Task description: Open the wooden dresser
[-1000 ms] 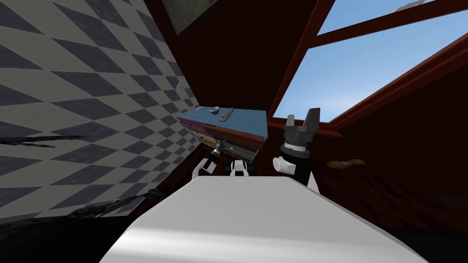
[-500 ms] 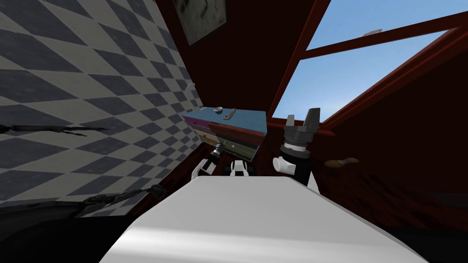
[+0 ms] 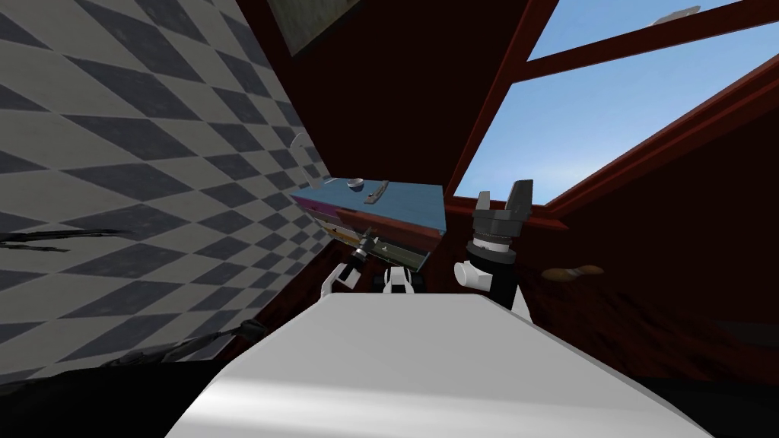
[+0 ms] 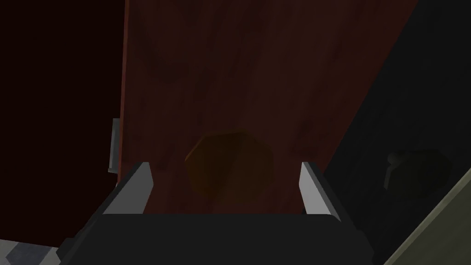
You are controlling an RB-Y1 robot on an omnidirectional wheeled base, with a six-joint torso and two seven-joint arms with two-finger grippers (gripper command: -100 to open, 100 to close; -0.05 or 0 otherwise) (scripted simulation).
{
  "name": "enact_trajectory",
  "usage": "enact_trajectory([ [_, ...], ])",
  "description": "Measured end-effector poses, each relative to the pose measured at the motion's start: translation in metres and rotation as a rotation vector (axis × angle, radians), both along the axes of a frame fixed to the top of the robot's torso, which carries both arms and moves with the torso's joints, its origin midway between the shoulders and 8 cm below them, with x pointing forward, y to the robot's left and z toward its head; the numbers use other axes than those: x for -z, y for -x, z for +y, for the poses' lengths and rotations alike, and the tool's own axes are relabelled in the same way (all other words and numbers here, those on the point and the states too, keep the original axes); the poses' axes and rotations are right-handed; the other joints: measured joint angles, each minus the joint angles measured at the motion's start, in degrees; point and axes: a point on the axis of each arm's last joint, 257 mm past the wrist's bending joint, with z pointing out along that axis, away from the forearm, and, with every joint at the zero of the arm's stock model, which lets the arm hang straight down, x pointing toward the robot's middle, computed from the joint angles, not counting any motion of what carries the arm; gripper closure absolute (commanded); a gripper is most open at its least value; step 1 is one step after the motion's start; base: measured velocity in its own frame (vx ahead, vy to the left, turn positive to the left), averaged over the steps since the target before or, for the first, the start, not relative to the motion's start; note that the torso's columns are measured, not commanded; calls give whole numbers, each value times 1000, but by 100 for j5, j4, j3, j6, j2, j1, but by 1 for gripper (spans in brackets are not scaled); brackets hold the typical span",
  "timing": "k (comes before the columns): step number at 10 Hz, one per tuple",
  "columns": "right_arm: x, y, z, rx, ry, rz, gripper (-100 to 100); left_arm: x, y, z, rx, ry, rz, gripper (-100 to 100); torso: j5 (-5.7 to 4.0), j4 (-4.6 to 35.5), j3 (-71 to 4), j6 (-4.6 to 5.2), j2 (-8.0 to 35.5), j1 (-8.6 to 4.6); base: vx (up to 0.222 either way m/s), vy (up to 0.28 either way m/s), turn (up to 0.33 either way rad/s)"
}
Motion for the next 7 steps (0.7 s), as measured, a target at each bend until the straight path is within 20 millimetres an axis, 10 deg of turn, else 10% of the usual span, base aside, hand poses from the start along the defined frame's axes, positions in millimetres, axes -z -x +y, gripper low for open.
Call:
enact_trajectory([
  [1,0,0,0,0,0,0,0,0,0,0,-1,0,1,100,0,-3,-3,-1,-1,5,9,-7,-4],
  [7,0,0,0,0,0,0,0,6,13,-1,17,-7,22,100,-10,10,-26,-6,-36,-7,-110,55,75],
])
